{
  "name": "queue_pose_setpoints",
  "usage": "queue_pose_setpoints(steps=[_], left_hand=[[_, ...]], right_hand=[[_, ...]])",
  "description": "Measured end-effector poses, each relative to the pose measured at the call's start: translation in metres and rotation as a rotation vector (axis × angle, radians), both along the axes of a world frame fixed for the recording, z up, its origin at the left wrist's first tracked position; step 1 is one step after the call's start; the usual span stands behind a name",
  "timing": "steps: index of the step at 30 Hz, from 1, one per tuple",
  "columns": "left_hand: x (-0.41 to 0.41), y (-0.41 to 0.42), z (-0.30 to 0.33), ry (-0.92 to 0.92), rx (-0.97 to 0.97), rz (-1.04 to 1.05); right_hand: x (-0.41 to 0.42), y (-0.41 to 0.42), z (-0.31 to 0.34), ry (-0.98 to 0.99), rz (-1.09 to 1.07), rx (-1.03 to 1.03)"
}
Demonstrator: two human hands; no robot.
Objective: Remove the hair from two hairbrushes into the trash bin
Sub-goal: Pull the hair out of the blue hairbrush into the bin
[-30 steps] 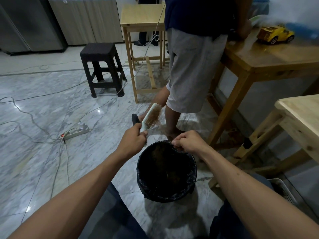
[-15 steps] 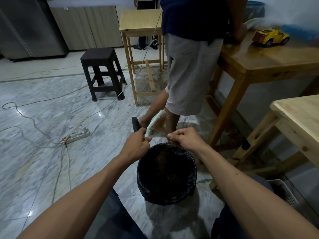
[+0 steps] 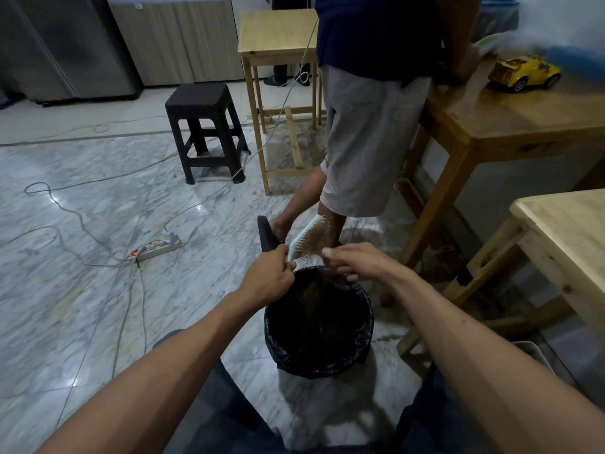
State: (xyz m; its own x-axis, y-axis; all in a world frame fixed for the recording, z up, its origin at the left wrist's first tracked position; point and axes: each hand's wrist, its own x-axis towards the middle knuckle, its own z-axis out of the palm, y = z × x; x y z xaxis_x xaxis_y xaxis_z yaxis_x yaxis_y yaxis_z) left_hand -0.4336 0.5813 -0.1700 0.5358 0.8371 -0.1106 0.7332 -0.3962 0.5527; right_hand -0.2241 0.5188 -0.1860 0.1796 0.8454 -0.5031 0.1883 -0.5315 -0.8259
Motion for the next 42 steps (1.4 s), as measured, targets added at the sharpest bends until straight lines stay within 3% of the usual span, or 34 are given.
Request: queue_pose_setpoints(steps=[3, 8, 12, 17, 20, 25, 30, 38, 42], left_hand=[[0.004, -0.002, 0.001, -0.016, 0.017, -0.018], [0.003, 0.004, -0.003, 0.047, 0.006, 0.038], [-0.009, 0.013, -0.010, 0.025, -0.081, 0.201], [-0.011, 0.013, -0.019, 0.062, -0.082, 0.175], [-0.009, 0.009, -0.018, 0.065, -0.053, 0.093], [-0.004, 0.007, -0.012, -0.005, -0.036, 0.046], [-0.004, 0.006, -0.012, -0.036, -0.041, 0.029], [-0.013, 0.016, -0.005, -0.405, -0.385, 0.267], [-0.011, 0.014, -0.009, -0.349, -0.324, 0.211]], right_hand=[[-0.005, 0.005, -0.002, 0.027, 0.015, 0.070], [-0.008, 0.005, -0.008, -0.207, 0.069, 0.148], [0.003, -0.010, -0.007, -0.250, 0.279, 0.031], [0.018, -0.016, -0.003, -0.305, 0.412, -0.130], [0.017, -0.010, 0.001, -0.228, 0.351, -0.151], [0.001, 0.007, 0.002, -0.081, 0.043, -0.011], [-0.007, 0.010, -0.005, -0.158, -0.052, 0.159], [0.010, -0.005, -0.023, -0.313, 0.017, 0.029], [0.012, 0.000, -0.010, -0.171, 0.054, -0.019]])
